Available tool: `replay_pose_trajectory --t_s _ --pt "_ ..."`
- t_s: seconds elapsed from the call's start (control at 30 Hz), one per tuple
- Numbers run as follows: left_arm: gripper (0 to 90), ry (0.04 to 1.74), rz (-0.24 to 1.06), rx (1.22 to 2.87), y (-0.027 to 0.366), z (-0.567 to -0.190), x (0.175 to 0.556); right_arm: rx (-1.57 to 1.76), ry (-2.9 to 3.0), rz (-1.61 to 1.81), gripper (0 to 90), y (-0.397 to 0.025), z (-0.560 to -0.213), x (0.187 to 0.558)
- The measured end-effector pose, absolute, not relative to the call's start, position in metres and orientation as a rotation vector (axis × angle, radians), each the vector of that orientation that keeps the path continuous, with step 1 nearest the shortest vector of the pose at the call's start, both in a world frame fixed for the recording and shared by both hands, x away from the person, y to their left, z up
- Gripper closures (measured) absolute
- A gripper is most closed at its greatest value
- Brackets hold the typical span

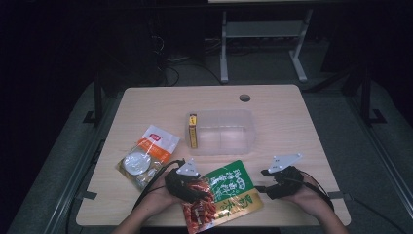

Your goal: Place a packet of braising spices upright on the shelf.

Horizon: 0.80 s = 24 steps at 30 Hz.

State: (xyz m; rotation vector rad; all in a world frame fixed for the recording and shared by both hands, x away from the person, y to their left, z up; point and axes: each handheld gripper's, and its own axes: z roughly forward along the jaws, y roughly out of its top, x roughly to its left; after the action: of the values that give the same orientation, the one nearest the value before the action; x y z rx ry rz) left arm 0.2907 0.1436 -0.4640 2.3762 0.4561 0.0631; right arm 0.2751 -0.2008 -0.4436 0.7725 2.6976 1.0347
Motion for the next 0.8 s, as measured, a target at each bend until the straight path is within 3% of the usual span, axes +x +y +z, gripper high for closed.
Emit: replay_pose_trajectory --t_s 0.13,0.27,0.37,0.53,0.8 --pt "48.1 0.417 0.086 2.387 0.140 -0.463 0.287 0.771 2.689 1.039 38.1 -0.201 -0.443 0.275" --pt "71.4 0.390 0.104 2.406 0.134 -0.461 0.282 0.771 2.676 1.050 37.8 -0.204 -0.439 0.275" --pt "80.8 0.390 0.100 2.421 0.132 -0.460 0.284 0.784 2.663 1.069 37.3 -0.205 -0.437 0.275" --pt "87.9 0.404 0.098 2.410 0.132 -0.458 0.282 0.798 2.645 1.126 36.7 -0.207 -0.435 0.276" --pt "89.6 0.443 0.062 2.342 0.143 -0.448 0.286 0.803 2.617 1.204 35.6 -0.207 -0.430 0.274"
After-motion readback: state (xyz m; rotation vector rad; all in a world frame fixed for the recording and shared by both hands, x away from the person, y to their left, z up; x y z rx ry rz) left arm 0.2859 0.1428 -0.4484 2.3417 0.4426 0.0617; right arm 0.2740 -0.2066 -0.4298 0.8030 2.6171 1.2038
